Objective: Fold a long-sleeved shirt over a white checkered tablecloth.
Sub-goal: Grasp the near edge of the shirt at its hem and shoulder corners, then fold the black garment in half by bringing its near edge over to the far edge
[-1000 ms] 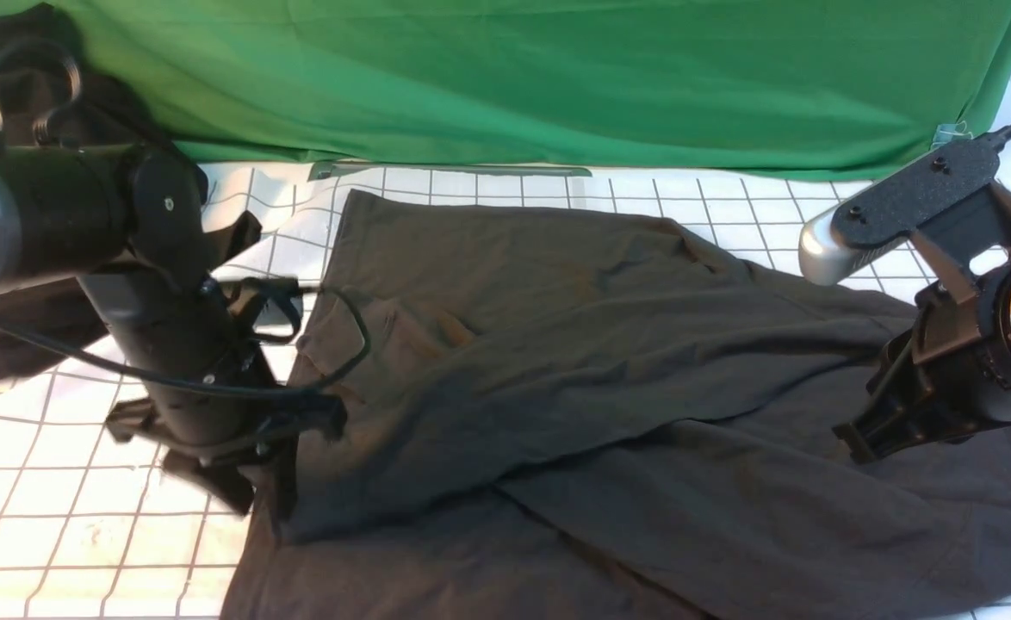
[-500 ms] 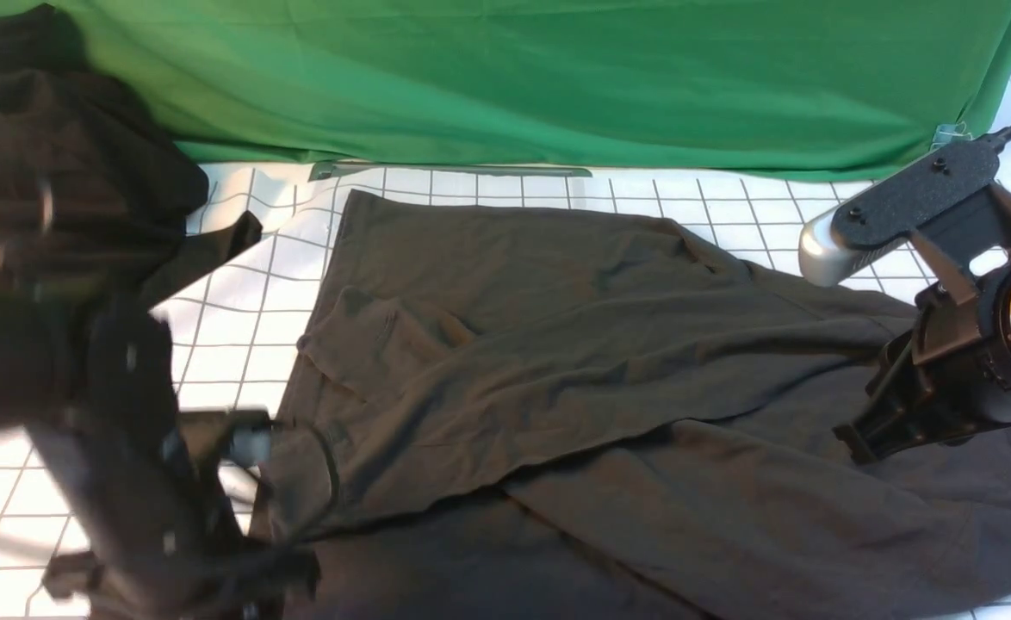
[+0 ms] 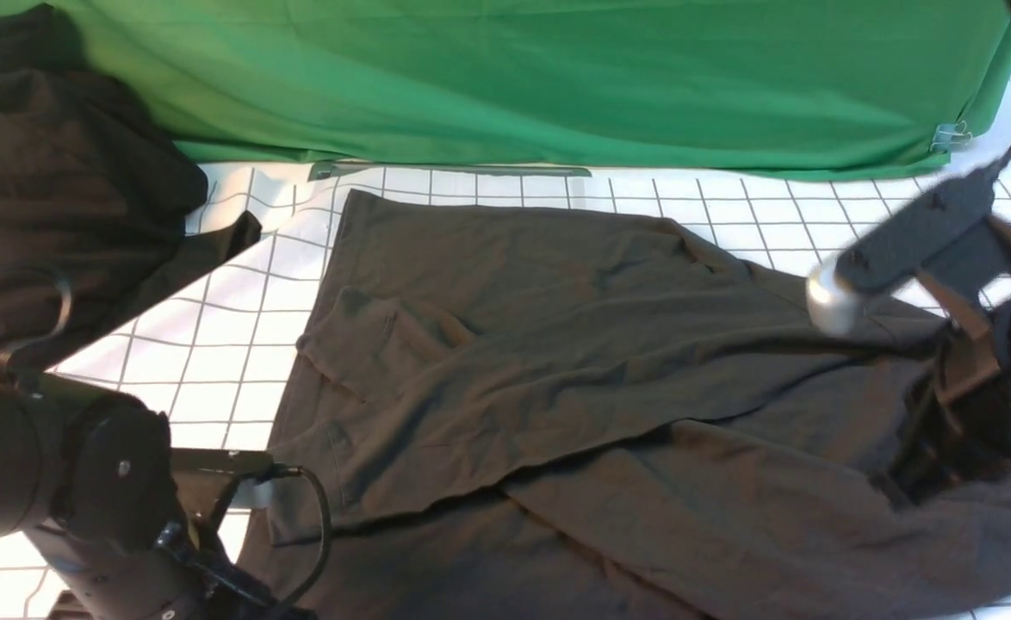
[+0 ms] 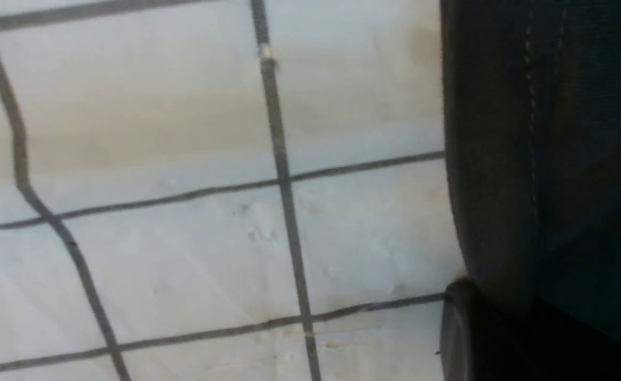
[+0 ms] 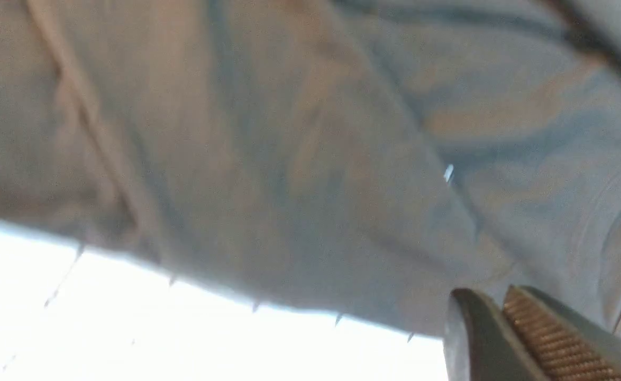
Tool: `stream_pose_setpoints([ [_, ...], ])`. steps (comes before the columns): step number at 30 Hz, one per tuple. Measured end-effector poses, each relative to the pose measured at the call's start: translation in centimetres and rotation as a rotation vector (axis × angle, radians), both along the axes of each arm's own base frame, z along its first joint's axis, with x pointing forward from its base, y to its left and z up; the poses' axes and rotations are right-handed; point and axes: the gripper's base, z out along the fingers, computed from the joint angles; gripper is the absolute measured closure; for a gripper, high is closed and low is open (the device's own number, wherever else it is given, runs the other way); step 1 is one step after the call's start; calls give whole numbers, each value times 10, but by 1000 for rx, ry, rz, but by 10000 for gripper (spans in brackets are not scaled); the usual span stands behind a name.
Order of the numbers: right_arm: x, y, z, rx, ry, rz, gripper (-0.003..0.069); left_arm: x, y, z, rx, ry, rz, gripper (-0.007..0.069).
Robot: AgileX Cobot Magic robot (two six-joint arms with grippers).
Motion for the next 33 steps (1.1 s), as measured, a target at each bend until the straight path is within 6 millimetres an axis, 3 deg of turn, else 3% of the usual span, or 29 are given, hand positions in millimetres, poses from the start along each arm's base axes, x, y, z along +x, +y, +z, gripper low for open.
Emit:
stream_pose_setpoints([
  [7,-23,9,-43,91,200,152,525,-18,7,40,-52,-114,-6,611],
  [10,-29,9,-74,125,203,176,353,-30,12,57,-68,-161,-12,611],
  [11,-29,8,-76,124,204,177,343,-31,13,59,-70,-167,-12,611],
  [12,-29,9,-88,109,226,178,265,-34,15,62,-69,-173,-15,611],
  [17,-21,13,-116,45,305,180,207,-36,16,64,-60,-172,-17,611],
  [23,-7,17,-150,-21,348,129,240,-36,17,64,-55,-169,-20,611],
  [26,-5,17,-153,-38,347,106,286,-36,17,64,-54,-170,-20,611],
  [29,-2,16,-154,-61,336,108,487,-36,17,64,-51,-167,-21,611],
  [33,-4,14,-148,-70,333,110,632,-41,19,64,-41,-131,-22,611],
])
